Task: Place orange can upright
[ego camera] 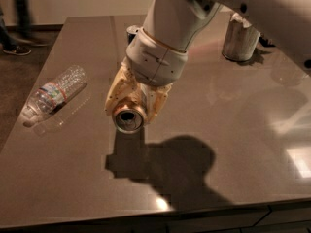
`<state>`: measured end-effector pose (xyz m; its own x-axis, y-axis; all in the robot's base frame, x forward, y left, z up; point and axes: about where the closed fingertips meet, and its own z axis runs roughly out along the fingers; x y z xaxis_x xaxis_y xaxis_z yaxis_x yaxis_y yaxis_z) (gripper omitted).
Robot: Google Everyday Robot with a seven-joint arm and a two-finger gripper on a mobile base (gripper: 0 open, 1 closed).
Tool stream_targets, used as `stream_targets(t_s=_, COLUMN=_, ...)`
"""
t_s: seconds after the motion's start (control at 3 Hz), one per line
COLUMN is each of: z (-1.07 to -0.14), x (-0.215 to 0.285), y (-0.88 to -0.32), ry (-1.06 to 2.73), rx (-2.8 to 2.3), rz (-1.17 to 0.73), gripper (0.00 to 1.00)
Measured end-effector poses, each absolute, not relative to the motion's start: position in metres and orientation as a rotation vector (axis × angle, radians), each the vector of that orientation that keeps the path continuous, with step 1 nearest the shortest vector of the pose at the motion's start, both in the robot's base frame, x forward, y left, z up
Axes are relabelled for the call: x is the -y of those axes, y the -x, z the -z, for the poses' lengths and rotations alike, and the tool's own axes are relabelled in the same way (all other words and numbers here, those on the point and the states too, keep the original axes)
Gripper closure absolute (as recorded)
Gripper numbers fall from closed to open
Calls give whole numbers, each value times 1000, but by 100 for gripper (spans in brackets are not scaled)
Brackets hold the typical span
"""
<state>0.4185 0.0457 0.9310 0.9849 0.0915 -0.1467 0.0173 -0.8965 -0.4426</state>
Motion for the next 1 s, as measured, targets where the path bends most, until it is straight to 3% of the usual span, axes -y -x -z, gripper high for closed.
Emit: stream_targets(t_s=1.0, z=-945, x=-39, y=-443, ry=2613, rx=-282, rz=-273, gripper=100)
